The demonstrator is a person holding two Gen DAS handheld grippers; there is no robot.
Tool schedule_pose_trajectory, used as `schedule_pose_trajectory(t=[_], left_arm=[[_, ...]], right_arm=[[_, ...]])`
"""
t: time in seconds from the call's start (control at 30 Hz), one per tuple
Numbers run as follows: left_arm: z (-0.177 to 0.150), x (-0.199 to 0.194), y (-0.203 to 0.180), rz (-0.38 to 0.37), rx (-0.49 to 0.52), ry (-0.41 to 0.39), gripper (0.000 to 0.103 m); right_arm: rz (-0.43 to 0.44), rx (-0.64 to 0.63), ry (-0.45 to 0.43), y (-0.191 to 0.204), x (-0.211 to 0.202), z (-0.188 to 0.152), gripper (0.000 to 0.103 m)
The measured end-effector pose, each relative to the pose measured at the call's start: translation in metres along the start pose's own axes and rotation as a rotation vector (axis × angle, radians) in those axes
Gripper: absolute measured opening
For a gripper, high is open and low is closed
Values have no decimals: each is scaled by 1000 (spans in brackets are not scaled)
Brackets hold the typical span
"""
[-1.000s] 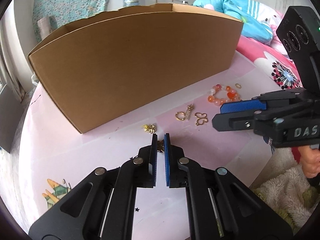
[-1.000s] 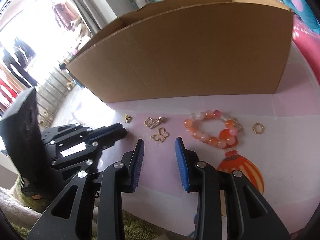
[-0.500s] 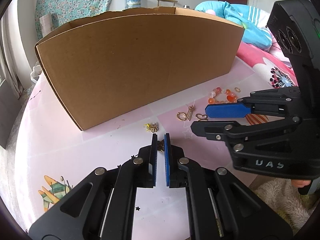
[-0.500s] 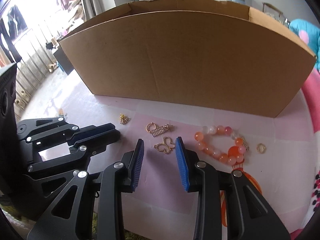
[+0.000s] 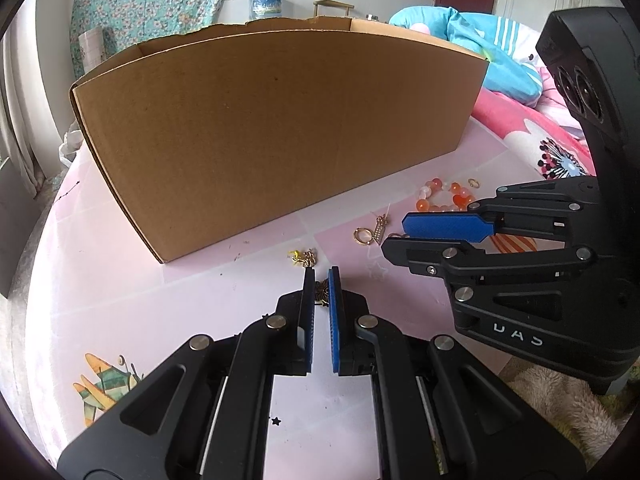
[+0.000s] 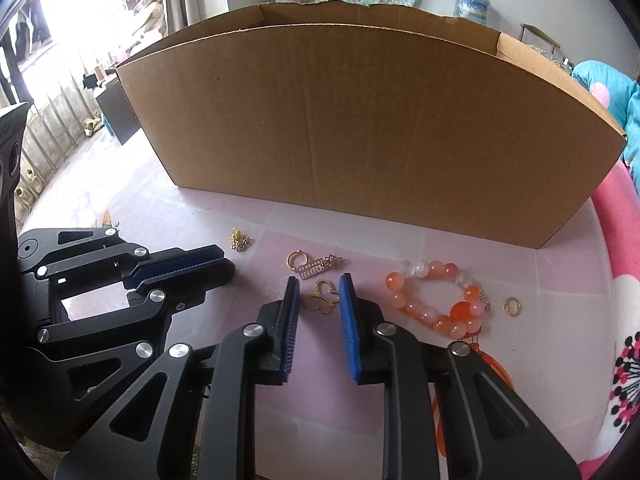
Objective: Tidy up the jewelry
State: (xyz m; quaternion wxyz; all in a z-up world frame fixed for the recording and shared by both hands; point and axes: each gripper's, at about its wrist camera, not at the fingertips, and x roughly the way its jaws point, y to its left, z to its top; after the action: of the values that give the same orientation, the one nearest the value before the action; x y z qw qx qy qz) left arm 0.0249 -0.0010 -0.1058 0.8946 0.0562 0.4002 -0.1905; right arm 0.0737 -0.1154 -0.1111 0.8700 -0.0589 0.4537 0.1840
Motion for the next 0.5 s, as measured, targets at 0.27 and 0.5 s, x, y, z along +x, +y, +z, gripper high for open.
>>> schedule_pose_trajectory(t=[0.27, 0.5], left_arm=[[0, 0, 1, -7, -7, -10, 6], [2, 0, 4, -9, -14, -15, 6]], right_arm=[[20, 23, -8, -14, -5, -11, 20], [24, 29, -32, -31, -17, -9, 20]])
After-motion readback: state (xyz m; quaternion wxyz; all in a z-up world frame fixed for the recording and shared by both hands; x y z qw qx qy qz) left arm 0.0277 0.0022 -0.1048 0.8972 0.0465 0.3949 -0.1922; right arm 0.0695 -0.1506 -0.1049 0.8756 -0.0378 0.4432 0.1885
